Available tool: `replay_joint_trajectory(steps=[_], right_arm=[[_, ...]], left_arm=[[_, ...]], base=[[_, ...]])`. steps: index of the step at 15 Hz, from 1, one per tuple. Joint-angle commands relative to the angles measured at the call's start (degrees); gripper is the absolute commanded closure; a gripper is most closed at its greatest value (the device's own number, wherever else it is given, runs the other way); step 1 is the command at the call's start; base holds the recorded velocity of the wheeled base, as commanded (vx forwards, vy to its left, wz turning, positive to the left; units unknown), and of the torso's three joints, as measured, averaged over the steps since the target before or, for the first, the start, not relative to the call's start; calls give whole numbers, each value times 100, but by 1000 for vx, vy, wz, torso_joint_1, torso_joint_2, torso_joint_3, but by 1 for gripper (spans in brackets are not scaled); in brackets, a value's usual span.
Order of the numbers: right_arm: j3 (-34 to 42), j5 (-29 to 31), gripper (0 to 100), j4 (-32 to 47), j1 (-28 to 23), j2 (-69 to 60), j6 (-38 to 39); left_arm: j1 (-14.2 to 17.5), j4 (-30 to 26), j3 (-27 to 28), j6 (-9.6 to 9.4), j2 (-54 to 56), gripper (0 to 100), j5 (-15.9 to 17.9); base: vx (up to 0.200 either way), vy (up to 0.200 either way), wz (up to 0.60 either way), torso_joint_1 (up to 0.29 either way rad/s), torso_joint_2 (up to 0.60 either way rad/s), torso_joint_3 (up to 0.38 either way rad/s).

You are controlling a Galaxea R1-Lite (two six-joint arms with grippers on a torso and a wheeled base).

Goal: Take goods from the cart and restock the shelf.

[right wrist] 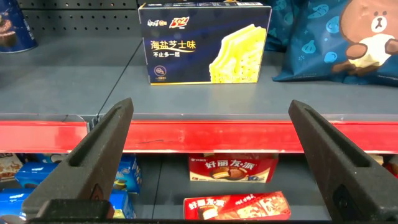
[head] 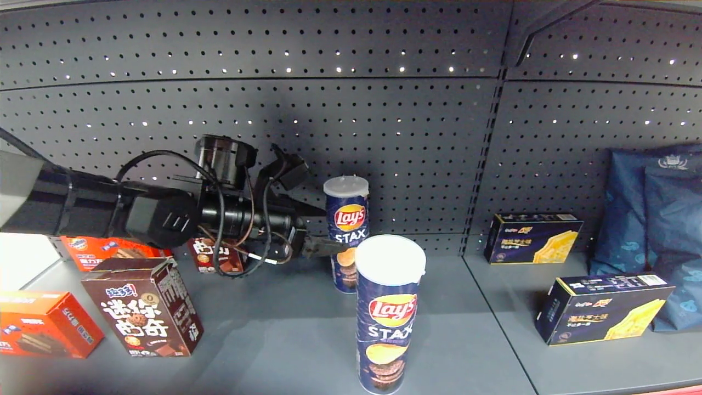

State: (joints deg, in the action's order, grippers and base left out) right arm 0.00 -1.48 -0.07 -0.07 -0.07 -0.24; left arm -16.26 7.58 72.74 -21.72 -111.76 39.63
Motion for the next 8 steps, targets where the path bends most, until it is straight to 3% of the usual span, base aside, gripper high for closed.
replay_joint_trajectory(steps=[1,7,8], right_arm=[[0,-2,0,-1,-1,7,-2],[0,-2,0,-1,-1,7,-2],[0,-2,0,-1,-1,7,-2]], left_arm=[[150,42,-260,1,419,0,9],[457,50,-1166,10,1500,0,1],[545,50,-1315,81,1754,0,-17]], base=[[0,0,0,0,0,0],[0,0,0,0,0,0],[0,0,0,0,0,0]])
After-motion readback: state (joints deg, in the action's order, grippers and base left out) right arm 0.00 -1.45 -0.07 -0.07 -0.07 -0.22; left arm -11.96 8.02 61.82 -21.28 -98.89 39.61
